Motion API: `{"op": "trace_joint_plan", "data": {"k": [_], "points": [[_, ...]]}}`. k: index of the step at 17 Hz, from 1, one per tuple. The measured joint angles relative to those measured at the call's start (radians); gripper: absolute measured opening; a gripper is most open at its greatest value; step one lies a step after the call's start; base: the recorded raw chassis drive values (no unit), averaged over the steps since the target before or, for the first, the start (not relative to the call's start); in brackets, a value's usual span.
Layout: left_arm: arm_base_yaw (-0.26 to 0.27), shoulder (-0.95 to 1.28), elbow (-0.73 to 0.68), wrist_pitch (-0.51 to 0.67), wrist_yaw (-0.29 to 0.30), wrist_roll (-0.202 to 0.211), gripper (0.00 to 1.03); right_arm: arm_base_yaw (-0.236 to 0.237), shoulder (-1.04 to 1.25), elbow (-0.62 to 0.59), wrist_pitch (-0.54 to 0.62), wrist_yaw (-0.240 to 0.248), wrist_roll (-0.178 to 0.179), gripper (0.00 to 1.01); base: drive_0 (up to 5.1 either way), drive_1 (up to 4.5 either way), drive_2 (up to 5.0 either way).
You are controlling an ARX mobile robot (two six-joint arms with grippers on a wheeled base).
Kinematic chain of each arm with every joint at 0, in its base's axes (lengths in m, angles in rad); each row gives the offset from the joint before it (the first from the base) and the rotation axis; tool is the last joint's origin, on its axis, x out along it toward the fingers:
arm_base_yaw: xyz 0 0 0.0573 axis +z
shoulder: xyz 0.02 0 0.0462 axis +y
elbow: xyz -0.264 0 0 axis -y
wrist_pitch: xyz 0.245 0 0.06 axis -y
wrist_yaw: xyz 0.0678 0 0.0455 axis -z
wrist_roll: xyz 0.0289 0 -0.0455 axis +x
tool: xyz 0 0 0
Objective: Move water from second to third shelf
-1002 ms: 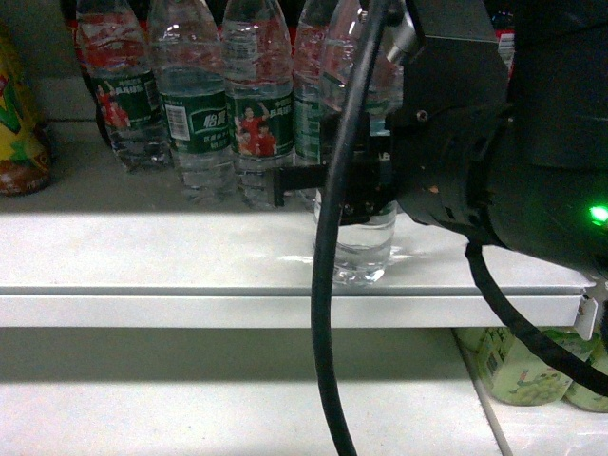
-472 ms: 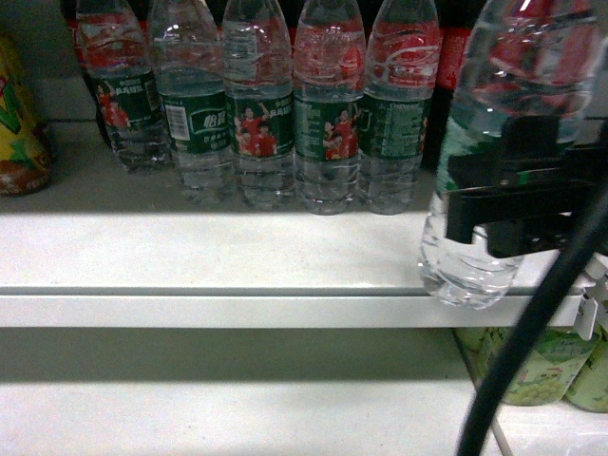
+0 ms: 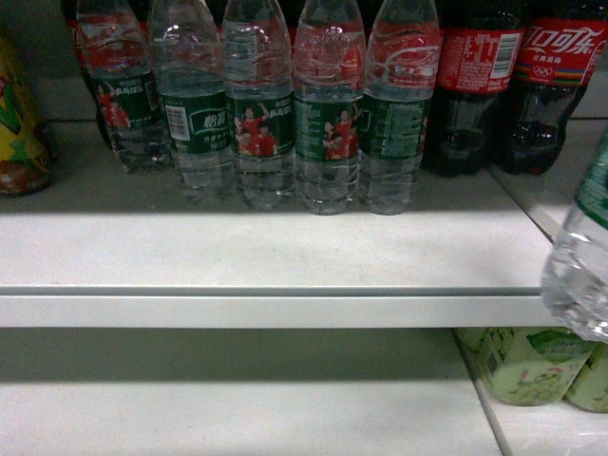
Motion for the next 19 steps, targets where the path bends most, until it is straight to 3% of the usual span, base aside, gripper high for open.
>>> {"op": "trace_joint_plan", "data": {"k": [3,10,14,19], "points": [[0.0,0.0,0.0,0.0,0.0,0.0,0.98,-0.073,-0.098,-0.022,-0.062,-0.038,-0.003,0.4,0.0,0.0,0.0],[0.0,0.0,0.0,0.0,0.0,0.0,0.98,-0.19,-0.312,-0.023,-0.214,-0.148,-0.019,0.4,0.0,0.0,0.0],[0.0,0.0,0.0,0.0,0.0,0.0,0.98,-0.224,-0.347,-0.023,-0.256,-0.173,-0.019,0.4,0.0,0.0,0.0],[0.0,0.0,0.0,0.0,0.0,0.0,0.98,-0.227,-0.377,-0.023,-0.264,-0.177,-0.019,0.4,0.0,0.0,0.0]]}}
